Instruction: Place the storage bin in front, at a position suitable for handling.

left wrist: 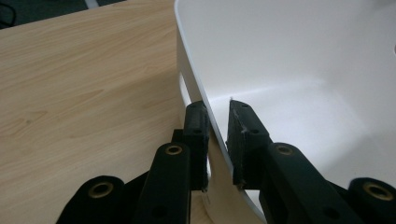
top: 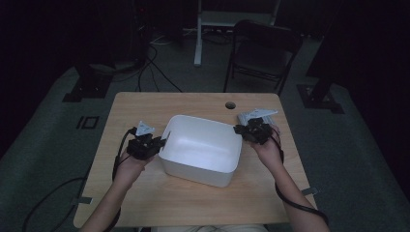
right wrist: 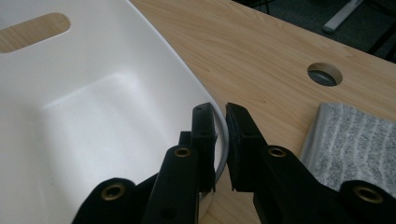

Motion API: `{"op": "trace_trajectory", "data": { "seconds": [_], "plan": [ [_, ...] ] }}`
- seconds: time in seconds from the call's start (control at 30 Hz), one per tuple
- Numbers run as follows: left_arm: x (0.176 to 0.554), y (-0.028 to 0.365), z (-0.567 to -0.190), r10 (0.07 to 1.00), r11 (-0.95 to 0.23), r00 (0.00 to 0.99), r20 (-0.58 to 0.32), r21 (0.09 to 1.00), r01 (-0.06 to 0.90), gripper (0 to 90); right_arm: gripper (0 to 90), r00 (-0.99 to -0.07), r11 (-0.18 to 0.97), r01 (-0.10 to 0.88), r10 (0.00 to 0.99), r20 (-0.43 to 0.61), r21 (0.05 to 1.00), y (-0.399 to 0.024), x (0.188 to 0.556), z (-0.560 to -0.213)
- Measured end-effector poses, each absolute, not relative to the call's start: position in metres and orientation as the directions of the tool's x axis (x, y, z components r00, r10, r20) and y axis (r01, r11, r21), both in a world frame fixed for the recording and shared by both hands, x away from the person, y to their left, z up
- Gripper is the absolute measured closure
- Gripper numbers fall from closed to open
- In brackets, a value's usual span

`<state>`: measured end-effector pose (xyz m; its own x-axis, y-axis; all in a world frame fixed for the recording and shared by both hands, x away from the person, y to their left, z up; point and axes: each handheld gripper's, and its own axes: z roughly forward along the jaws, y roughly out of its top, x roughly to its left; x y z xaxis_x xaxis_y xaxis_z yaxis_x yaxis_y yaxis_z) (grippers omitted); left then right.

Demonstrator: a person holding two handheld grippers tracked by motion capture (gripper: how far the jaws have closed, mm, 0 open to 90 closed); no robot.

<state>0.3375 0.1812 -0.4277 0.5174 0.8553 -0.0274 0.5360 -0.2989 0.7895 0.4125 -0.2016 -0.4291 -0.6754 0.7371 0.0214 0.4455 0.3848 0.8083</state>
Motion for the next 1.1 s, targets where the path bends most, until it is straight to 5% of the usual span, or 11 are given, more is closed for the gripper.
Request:
{"op": "trace_trajectory", "data": {
  "seconds": [0.4,0.5,0.67,0.87,1.1],
  "plan": [
    [0.328,0.184,-0.426,0.855,-0.26,0.511,-0.091,0.776,0.574,74.4,79.9,-0.672,0.38,0.458,0.739,0.034,0.804,-0.195,0.424,-0.427],
    [0.328,0.185,-0.424,0.852,-0.266,0.519,-0.072,0.794,0.546,60.7,79.2,-0.666,0.377,0.454,0.746,0.026,0.807,-0.194,0.418,-0.426],
    [0.338,0.196,-0.416,0.833,-0.206,0.537,-0.129,0.83,0.518,38.5,68.3,-0.658,0.337,0.446,0.751,0.049,0.829,-0.2,0.4,-0.421],
    [0.363,0.204,-0.411,0.814,-0.196,0.567,-0.127,0.858,0.474,34.4,49.7,-0.646,0.238,0.422,0.756,0.106,0.875,-0.212,0.374,-0.406],
    [0.39,0.197,-0.414,0.824,-0.241,0.562,-0.075,0.851,0.466,35.0,39.3,-0.631,0.215,0.439,0.765,0.128,0.873,-0.212,0.348,-0.409]
  ]
}}
